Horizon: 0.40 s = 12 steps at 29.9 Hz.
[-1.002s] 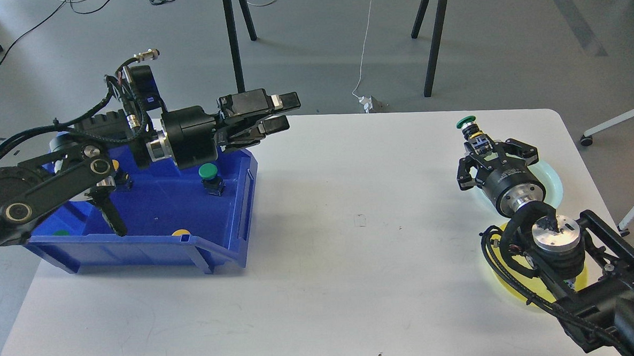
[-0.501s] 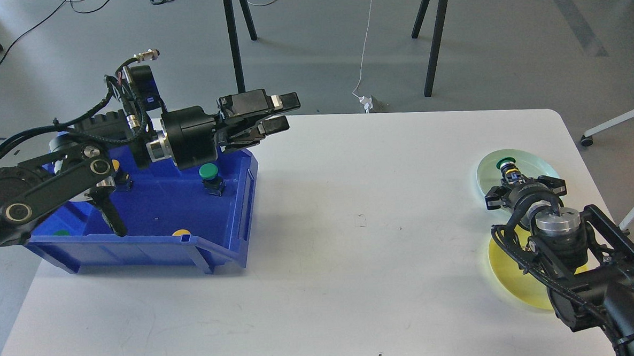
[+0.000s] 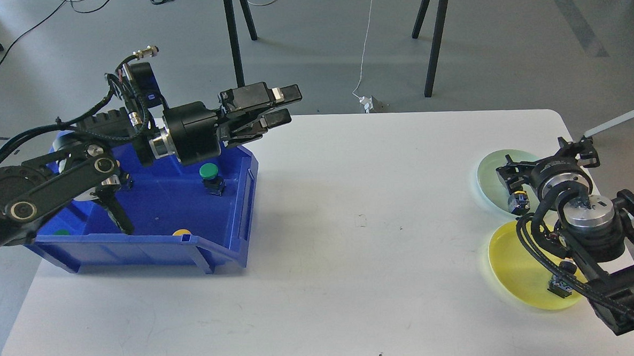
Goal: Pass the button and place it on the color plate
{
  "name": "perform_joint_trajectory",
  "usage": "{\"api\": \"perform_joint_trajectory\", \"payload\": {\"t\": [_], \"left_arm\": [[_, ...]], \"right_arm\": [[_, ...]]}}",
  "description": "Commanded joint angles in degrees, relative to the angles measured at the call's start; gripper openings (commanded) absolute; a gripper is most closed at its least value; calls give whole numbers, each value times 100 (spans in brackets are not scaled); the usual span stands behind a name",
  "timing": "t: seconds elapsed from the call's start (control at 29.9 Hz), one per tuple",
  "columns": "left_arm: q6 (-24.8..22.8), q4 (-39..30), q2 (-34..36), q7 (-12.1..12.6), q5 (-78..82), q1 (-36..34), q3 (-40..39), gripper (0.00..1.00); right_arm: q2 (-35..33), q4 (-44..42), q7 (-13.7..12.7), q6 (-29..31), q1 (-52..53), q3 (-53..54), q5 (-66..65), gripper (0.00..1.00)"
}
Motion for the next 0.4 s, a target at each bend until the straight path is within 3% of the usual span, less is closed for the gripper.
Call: {"api": "perform_joint_trajectory", "payload": {"t": [0.0,0.13,0.3,0.37], "left_arm": [[704,379,-354,0,-717,-46,-30,89],[751,863,-697,0,-2332,-20,-555,94],[-687,1171,-689,0,-3969,374,-1040,96],[-687,1198,-689,0,-4226,550,-1146,96]], "right_arm": [[-819,290,-191,1530,154,-737,-679,99],[-1216,282,-182,2683,689,-1185,-786,99],[-1085,-218,-165,3002,1674,-1520,-750,99],[-796,-403,-156,2993,1806,-1477,-742,99]]}}
